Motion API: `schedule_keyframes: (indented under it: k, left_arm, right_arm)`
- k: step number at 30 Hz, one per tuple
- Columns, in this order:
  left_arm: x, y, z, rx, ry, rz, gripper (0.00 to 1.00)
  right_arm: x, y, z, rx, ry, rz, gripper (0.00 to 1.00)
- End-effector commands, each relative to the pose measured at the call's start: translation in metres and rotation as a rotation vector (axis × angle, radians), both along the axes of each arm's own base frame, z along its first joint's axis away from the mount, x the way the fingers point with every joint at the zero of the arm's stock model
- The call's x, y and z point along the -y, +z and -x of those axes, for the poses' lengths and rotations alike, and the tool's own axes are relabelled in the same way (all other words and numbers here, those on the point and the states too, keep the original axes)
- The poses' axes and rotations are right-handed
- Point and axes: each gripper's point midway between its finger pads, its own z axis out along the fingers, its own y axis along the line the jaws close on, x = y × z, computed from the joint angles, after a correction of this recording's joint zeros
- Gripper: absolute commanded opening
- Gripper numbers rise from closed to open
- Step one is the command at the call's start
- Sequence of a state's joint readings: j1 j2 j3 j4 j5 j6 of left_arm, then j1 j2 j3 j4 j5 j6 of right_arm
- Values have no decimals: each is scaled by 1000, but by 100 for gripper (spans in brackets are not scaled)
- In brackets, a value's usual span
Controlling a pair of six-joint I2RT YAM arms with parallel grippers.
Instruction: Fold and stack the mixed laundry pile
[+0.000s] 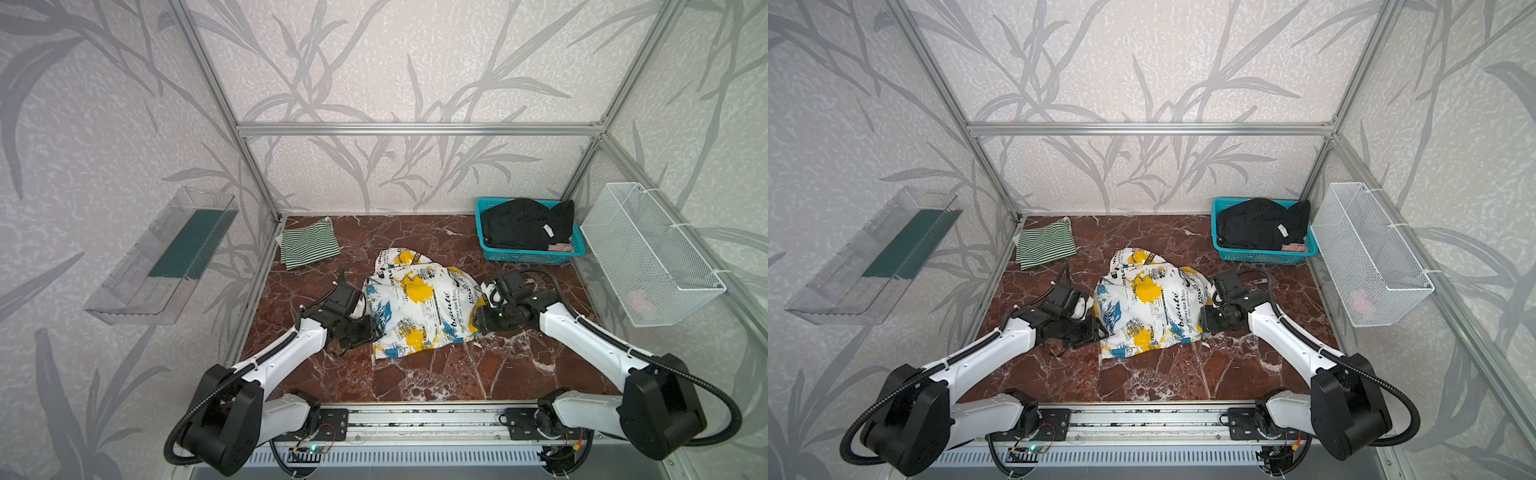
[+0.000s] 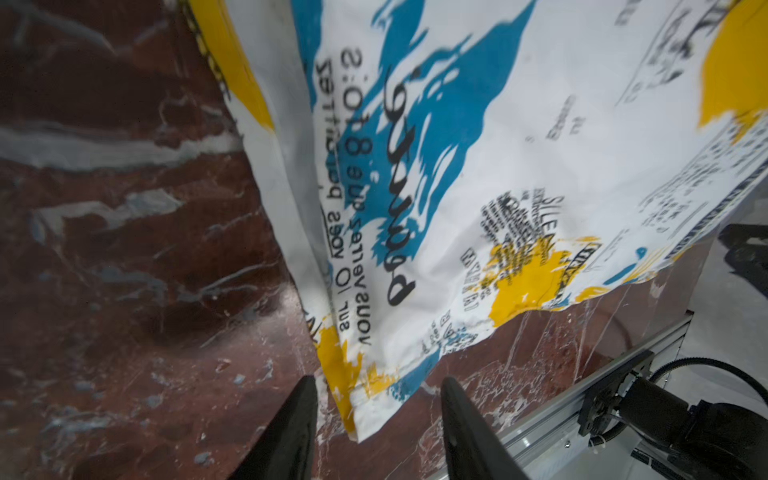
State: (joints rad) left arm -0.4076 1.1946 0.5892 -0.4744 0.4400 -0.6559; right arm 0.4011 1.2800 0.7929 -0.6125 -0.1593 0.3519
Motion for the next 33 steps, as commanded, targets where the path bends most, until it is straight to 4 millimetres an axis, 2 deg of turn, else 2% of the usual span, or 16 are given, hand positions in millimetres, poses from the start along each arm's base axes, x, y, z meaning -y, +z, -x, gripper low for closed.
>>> schedule_keyframes:
  k: [1, 7, 13, 18, 24, 27, 30, 33]
  left_arm:
    - [9, 4, -5, 34, 57, 75, 45]
    - [14, -7, 1, 17, 52, 108, 43]
    - [24, -11, -3, 27, 61, 175, 36]
    - [23, -22, 1, -16, 63, 164, 31]
    - [20, -29, 4, -31, 75, 150, 19]
    - [19, -28, 2, -21, 88, 147, 10]
    - [18, -21, -3, 4, 110, 149, 4]
    - [15, -7, -10, 41, 125, 139, 0]
  right_arm:
    - [15, 1, -6, 11, -42, 81, 60]
    - [19, -6, -9, -5, -50, 104, 62]
    - [17, -17, -10, -19, -58, 97, 62]
    - [22, -21, -12, -24, -84, 107, 64]
    - [32, -25, -17, -23, -122, 101, 67]
    - [24, -34, -19, -32, -106, 27, 66]
    - [9, -42, -24, -46, -60, -39, 61]
    - [1, -45, -30, -61, -34, -68, 49]
